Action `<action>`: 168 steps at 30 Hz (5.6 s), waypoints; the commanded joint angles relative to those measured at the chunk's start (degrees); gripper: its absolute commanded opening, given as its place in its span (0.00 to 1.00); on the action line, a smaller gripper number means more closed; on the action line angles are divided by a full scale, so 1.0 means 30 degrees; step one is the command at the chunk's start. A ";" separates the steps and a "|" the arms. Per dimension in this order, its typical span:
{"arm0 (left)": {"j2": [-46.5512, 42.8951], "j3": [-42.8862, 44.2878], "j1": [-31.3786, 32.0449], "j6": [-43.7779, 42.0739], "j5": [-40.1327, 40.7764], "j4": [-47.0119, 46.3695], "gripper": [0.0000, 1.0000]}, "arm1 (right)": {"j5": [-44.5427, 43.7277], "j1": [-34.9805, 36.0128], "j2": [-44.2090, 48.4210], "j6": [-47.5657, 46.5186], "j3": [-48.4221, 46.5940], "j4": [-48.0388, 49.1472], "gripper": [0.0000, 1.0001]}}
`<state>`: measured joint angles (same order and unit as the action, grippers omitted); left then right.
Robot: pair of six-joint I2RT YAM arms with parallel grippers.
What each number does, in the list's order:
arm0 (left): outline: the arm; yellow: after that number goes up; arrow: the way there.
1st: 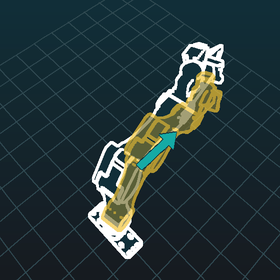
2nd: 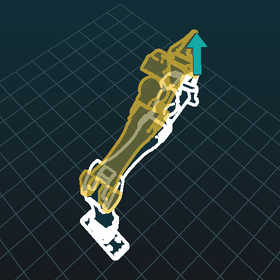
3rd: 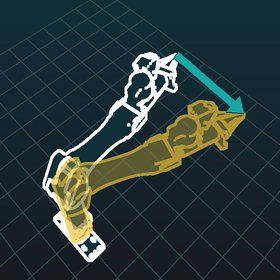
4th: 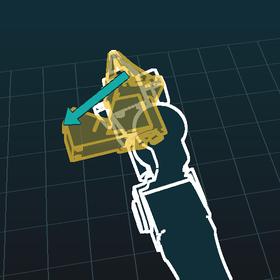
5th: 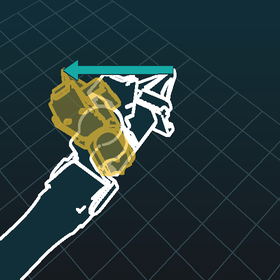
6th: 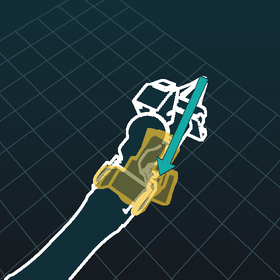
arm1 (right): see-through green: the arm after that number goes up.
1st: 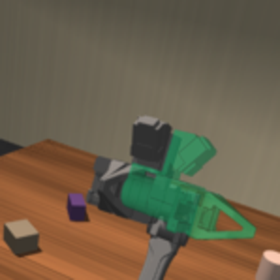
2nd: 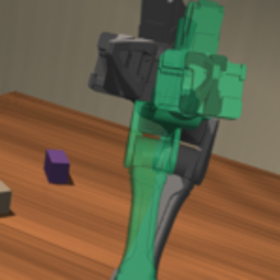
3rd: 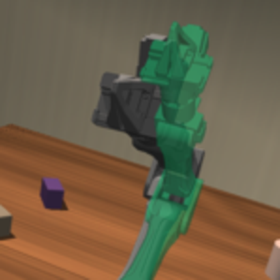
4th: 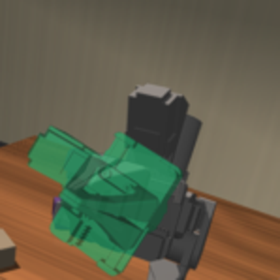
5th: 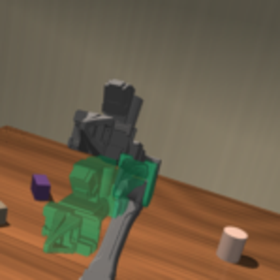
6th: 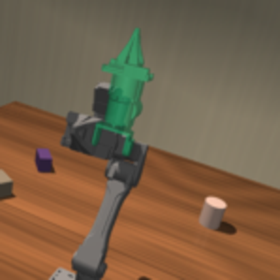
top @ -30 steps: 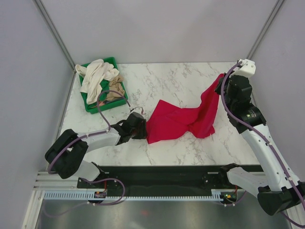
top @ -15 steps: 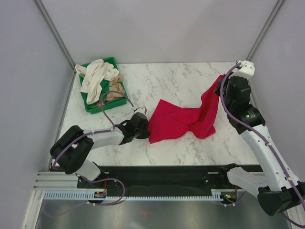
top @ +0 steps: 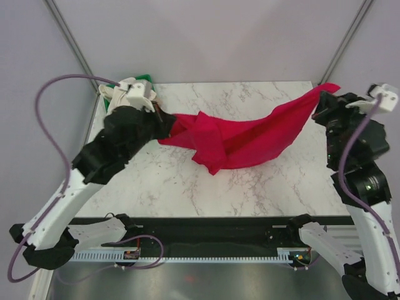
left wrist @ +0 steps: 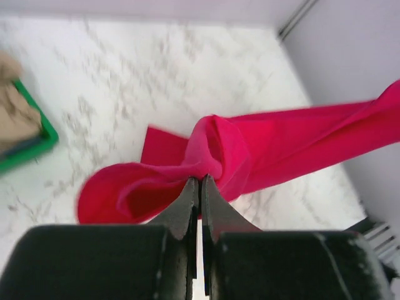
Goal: Fold and stack the t-shirts
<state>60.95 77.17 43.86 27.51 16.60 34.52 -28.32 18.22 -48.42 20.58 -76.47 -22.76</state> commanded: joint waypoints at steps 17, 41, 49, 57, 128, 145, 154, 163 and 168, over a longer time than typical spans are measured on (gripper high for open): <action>-0.4873 0.1660 -0.0087 -0.4304 0.3460 0.2407 0.02 | -0.2135 -0.0037 0.2545 -0.2315 -0.0230 0.4014 0.00; -0.4586 1.0345 -0.0117 -1.1453 -0.2812 0.0887 0.02 | -0.0575 0.0401 0.3115 -1.0488 -0.6238 0.8817 0.00; 0.0449 0.6251 -0.0901 -1.1632 0.2142 -0.0898 0.02 | -0.2074 0.1340 -0.3802 -1.2923 -0.4868 0.9284 0.00; 0.9263 0.3955 -0.7994 -0.8117 -0.2776 -0.0816 0.02 | -0.0466 -0.0563 -1.5164 -0.9565 -0.6893 0.7634 0.01; 1.7654 1.2868 -1.5207 -0.4746 -0.0137 0.4842 1.00 | 1.1079 0.0783 -1.3215 0.1197 0.5918 0.7881 0.93; 2.2456 1.4121 -1.3094 -0.6648 -0.6560 0.5044 1.00 | 1.0991 0.0959 -1.1808 0.0670 0.7295 0.7617 0.93; 2.1844 1.2046 -1.5466 -0.6094 -0.2813 0.5514 1.00 | 1.1021 0.0929 -1.0900 0.0436 0.7734 0.6915 0.93; 1.9706 1.1164 -1.3954 -0.6644 -0.0906 0.5222 0.96 | 1.0991 0.0930 -1.0548 0.0201 0.7794 0.6738 0.93; 1.9585 1.0754 -1.0316 -0.8054 0.1407 0.4811 0.81 | 1.0729 0.0930 -1.0578 0.0026 0.7822 0.6767 0.93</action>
<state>122.67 110.26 6.52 8.16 14.35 50.33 5.02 20.80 -81.78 22.02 -53.10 -2.85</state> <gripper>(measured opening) 0.855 0.927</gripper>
